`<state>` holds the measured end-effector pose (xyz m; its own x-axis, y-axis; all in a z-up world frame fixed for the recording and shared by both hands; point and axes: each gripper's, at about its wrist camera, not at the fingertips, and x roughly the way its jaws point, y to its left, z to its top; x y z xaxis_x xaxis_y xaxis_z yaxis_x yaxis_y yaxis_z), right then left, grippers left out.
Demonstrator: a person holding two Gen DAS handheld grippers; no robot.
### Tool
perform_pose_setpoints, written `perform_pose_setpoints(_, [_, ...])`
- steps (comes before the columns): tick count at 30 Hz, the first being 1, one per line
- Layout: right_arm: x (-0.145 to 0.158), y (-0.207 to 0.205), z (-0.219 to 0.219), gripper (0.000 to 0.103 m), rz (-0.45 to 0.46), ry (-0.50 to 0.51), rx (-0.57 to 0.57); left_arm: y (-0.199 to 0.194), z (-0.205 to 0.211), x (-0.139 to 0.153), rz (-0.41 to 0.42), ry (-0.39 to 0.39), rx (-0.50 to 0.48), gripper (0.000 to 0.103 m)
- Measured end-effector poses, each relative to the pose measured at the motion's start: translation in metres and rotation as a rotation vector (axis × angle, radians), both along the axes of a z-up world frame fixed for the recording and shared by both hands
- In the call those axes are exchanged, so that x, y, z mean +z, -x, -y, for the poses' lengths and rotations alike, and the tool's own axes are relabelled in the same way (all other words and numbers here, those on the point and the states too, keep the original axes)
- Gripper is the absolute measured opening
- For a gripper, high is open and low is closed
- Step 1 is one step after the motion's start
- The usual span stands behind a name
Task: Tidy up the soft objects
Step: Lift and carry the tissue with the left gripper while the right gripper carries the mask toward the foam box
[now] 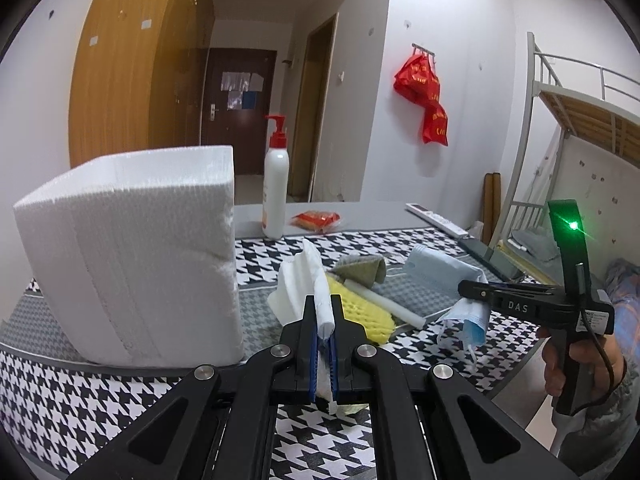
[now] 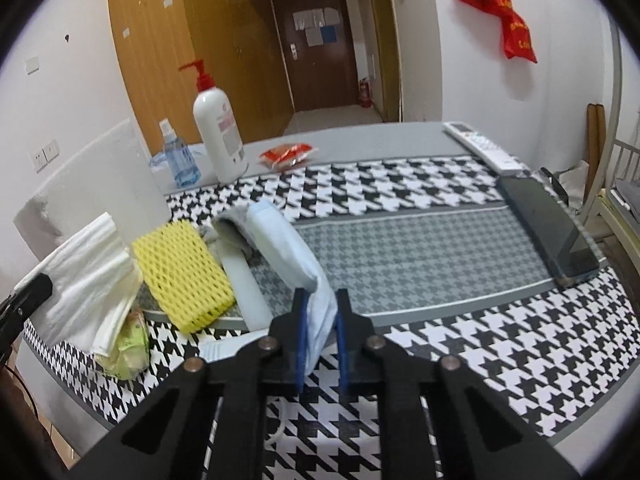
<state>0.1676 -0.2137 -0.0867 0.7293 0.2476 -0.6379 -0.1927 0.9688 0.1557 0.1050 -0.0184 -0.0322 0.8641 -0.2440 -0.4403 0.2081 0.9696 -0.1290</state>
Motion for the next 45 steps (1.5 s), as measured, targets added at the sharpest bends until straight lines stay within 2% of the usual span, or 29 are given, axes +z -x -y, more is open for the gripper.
perform_pose_setpoints(19, [0.043,0.031,0.011,0.015,0.13,-0.046,-0.008,0.003,0.006,0.029,0.061,-0.033,0.008,0.004])
perform_pose_setpoints(32, [0.055,0.041,0.006,0.016,0.169,-0.054,0.025,-0.002,0.011,0.041,0.064,-0.06,0.011,0.003])
perform_pose_setpoints(45, [0.075,0.042,-0.003,0.016,0.238,-0.035,0.062,-0.004,0.009,0.068,0.119,-0.061,0.006,0.003])
